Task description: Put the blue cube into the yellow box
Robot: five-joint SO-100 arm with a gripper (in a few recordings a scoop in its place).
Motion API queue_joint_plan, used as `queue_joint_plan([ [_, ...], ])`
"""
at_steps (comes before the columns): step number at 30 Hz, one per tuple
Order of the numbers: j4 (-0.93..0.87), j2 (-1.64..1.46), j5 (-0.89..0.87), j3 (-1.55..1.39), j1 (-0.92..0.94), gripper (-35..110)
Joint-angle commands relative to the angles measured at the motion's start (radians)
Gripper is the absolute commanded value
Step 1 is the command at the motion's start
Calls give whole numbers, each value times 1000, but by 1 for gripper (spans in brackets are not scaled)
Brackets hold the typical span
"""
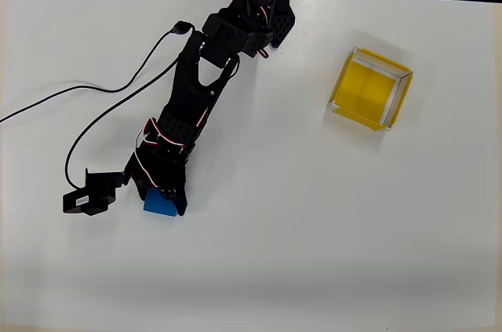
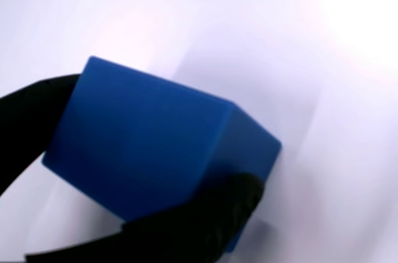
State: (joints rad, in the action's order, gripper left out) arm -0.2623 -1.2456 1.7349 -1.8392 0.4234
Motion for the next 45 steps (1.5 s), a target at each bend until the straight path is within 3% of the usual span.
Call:
queue_joint_plan([
  [1,6,-204,17,-31,-31,33],
  [15,-32,-653,-14,-262,-199,33],
  [29,-209,-1169,-75,-468,-535,33],
  [36,-492,-1335,-123,-403,-752,32],
  [45,-739,-1312,-198,-238,-1025,32],
])
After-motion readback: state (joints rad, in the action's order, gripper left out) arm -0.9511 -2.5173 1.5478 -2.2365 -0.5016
